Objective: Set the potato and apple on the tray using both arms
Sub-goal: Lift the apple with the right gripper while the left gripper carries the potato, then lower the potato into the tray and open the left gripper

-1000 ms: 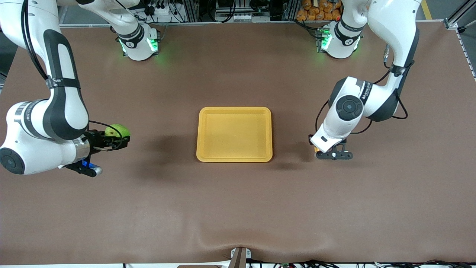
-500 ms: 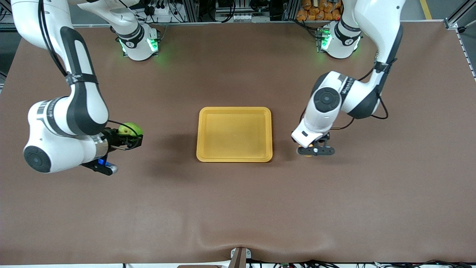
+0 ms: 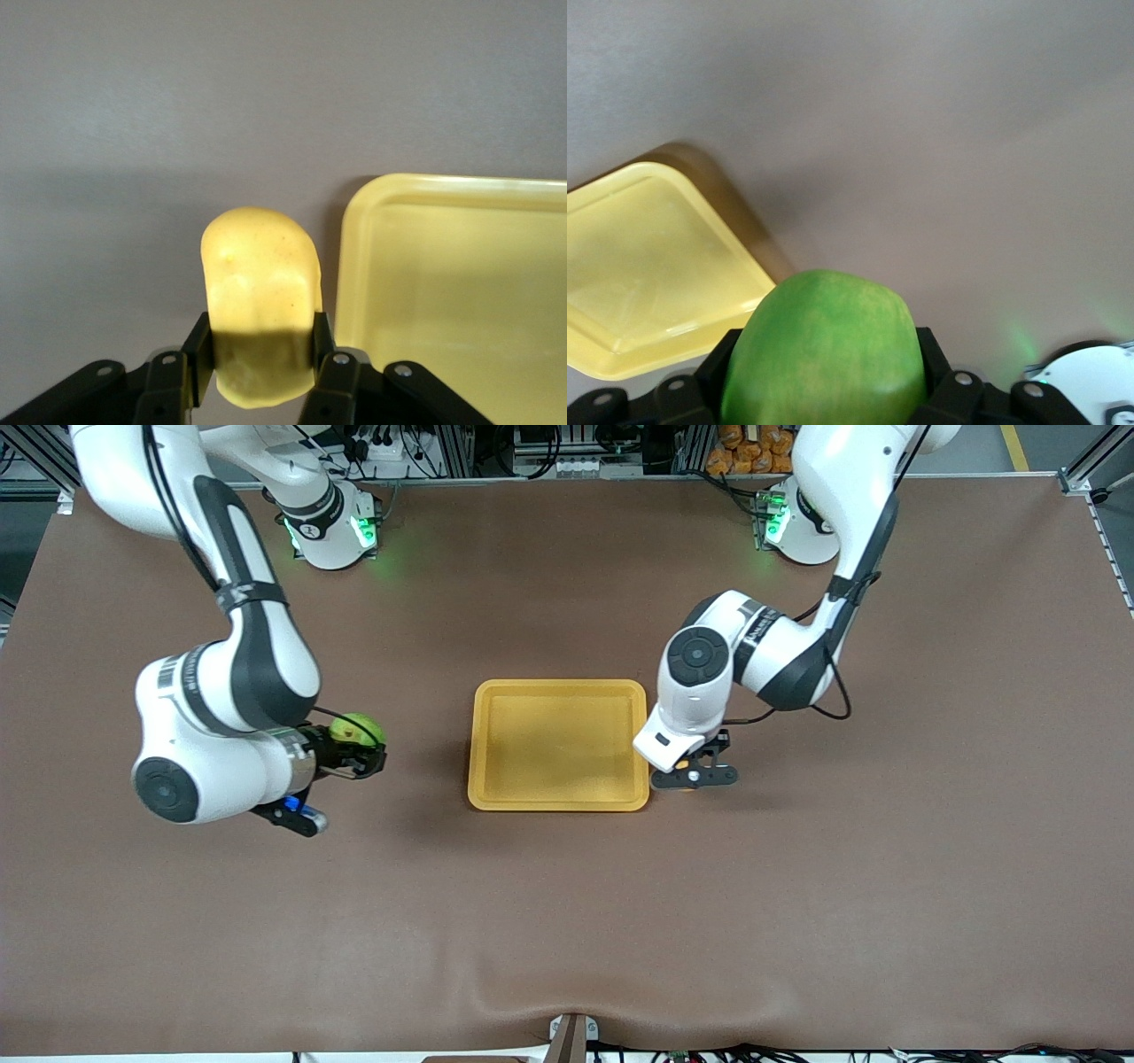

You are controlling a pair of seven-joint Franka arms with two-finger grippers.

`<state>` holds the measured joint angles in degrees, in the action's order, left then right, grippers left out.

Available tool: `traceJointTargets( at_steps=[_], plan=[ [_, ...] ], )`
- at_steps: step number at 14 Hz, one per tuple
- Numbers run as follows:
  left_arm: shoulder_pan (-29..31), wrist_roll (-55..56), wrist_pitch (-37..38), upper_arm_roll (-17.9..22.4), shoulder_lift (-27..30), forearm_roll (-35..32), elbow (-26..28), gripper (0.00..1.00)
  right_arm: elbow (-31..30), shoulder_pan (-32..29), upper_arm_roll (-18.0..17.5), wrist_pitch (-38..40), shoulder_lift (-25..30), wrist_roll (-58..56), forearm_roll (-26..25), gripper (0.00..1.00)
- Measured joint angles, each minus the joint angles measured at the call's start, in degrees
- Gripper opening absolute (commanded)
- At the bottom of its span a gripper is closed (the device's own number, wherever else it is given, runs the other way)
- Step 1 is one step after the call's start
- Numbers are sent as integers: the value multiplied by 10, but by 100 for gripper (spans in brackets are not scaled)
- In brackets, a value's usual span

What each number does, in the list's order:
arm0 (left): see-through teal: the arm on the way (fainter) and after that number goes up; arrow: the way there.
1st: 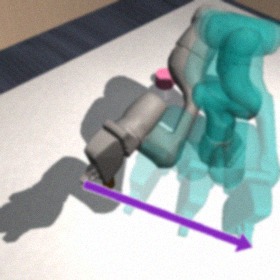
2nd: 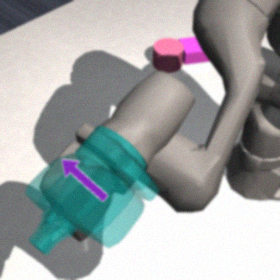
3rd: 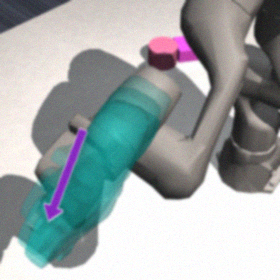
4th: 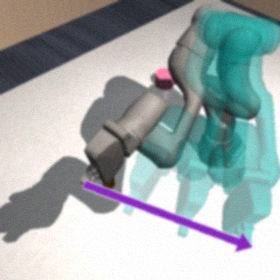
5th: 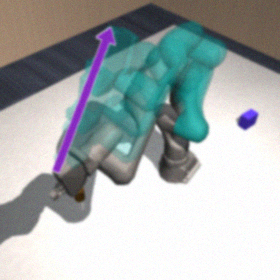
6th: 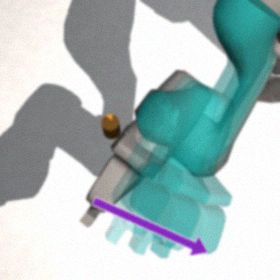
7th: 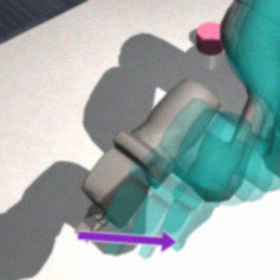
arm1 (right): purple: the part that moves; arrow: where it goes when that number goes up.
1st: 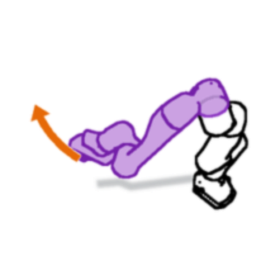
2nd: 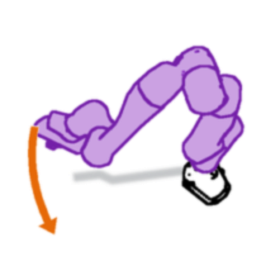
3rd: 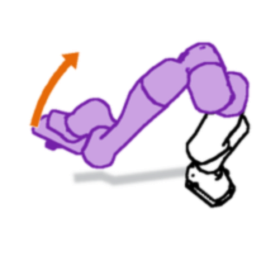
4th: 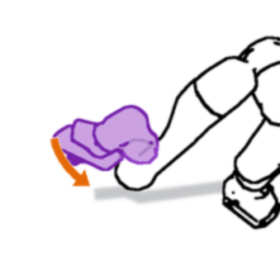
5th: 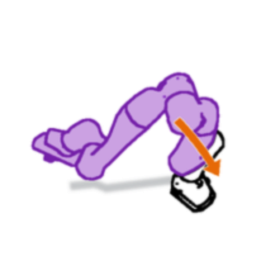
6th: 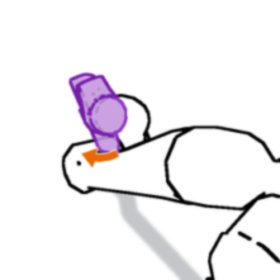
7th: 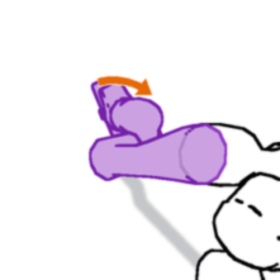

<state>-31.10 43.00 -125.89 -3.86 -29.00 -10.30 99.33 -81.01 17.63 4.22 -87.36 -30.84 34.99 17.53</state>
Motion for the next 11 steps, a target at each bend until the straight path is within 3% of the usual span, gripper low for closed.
traceJointTargets(
  at_steps=[11],
  plan=[
    [-50,52,0,-7,-51,15,-38,0,-41,73,0,-73,-1,90,15,0]
  ],
)
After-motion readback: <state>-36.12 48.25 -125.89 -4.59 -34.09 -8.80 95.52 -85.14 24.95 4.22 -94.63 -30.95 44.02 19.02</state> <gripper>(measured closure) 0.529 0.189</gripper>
